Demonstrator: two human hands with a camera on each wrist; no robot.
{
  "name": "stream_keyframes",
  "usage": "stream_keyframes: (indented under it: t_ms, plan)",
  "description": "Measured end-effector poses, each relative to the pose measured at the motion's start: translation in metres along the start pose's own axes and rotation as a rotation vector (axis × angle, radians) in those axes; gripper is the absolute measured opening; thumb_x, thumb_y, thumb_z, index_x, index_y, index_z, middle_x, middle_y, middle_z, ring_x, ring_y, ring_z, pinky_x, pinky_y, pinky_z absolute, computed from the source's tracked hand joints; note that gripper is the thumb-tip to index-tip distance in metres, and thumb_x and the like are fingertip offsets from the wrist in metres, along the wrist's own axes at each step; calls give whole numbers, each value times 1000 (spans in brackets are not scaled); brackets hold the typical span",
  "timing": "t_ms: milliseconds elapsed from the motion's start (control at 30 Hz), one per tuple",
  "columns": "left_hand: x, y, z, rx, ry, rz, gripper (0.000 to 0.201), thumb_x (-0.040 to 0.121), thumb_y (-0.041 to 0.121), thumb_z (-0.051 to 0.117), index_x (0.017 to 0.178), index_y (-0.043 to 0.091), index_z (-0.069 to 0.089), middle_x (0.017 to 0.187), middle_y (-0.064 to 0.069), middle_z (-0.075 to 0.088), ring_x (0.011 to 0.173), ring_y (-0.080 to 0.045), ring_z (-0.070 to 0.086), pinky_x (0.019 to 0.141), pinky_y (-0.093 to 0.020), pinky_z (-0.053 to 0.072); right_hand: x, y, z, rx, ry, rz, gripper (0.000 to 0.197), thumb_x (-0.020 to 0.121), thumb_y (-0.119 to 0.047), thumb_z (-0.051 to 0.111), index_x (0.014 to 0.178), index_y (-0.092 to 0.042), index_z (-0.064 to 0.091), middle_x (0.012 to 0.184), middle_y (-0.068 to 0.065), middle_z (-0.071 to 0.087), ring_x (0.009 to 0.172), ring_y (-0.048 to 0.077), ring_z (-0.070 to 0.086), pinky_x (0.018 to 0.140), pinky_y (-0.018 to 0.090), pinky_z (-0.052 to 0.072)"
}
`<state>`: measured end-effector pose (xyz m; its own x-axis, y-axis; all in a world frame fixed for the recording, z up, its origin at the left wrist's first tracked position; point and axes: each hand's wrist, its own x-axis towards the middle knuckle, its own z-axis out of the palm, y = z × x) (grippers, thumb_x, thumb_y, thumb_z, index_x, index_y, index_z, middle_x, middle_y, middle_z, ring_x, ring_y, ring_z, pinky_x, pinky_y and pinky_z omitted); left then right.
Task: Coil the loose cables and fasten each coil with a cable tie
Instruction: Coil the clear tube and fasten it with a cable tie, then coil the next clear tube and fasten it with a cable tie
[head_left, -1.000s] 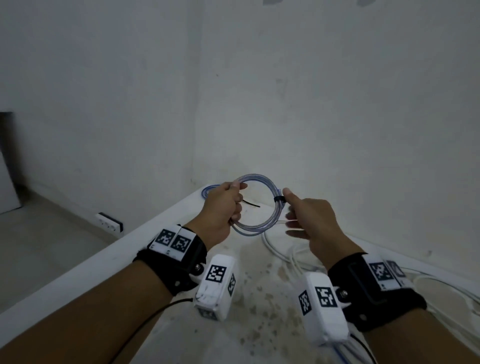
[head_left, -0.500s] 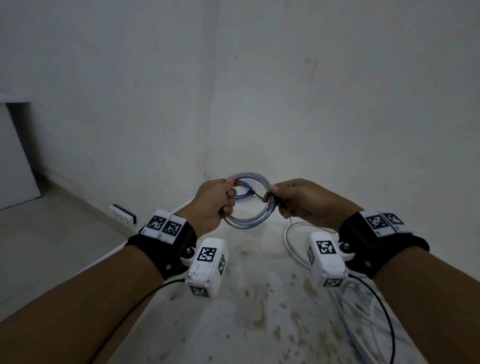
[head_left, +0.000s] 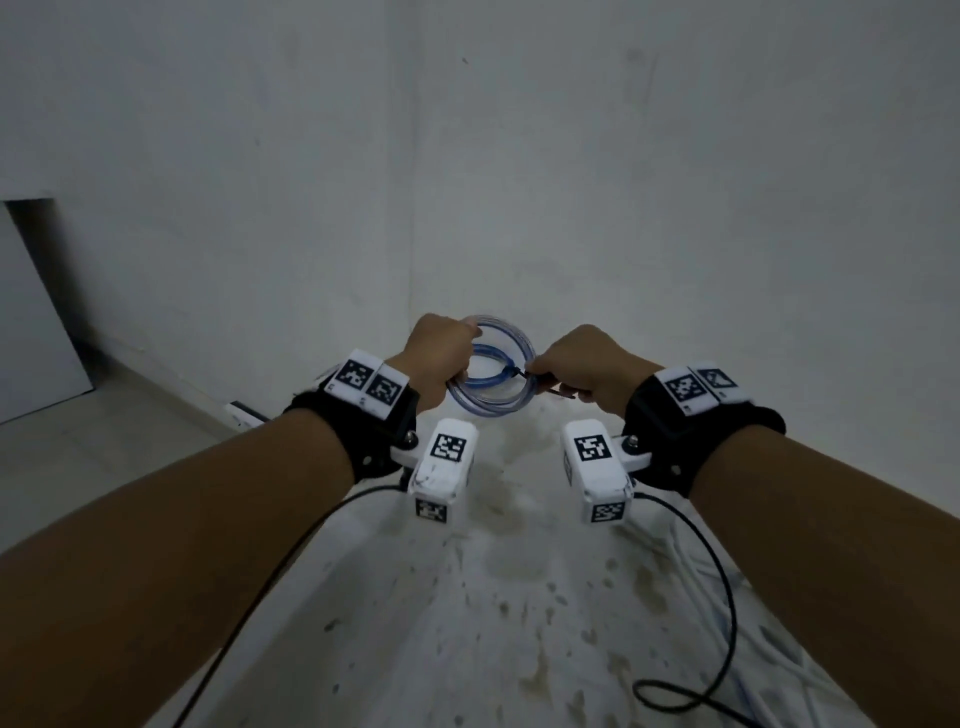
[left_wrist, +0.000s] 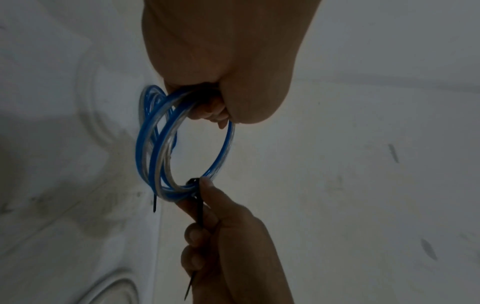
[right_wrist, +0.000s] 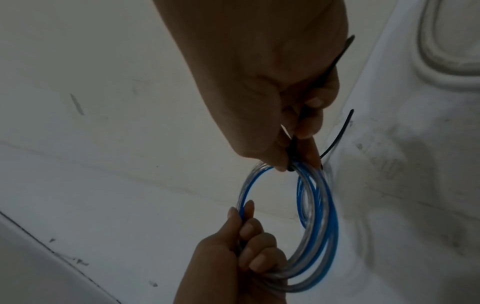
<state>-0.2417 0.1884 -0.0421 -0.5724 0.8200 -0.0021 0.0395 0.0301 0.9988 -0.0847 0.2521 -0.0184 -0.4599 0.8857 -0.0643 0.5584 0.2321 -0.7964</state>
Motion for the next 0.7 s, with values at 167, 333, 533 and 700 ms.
stream_keyframes:
  t_ms: [167, 333, 533, 700]
  plan:
    - [31, -5, 0, -27, 30, -78, 27, 98, 22, 60, 81, 0, 56, 61, -11, 49, 48, -20, 43, 56, -30, 37, 34, -4, 4, -35, 70, -30, 28, 82, -7, 69, 56, -5, 59, 63, 10, 65, 39, 10, 49, 39, 19, 36]
    - [58, -6, 0, 117, 42, -40, 15, 95, 7, 59, 87, -6, 60, 79, -13, 58, 65, -21, 56, 62, -30, 53, 79, -2, 14, -3, -2, -15, 17, 80, -6, 69, 71, -16, 58, 74, 1, 61, 56, 9, 60, 46, 16, 48]
    - [63, -28, -9, 522, 52, -4, 77, 83, 32, 65, 143, -5, 35, 147, -20, 42, 129, -30, 47, 92, -31, 39, 108, 19, 31, 4, -62, 19, 16, 86, -12, 66, 76, -21, 57, 81, -1, 63, 41, -1, 60, 42, 14, 47]
    - [65, -53, -23, 655, 66, 46, 86, 86, 43, 66, 151, 5, 26, 153, -16, 36, 138, -32, 39, 108, -35, 35, 108, 22, 40, -278, 95, -105, 29, 85, -35, 66, 66, -14, 61, 73, 3, 69, 61, 18, 62, 57, 29, 54]
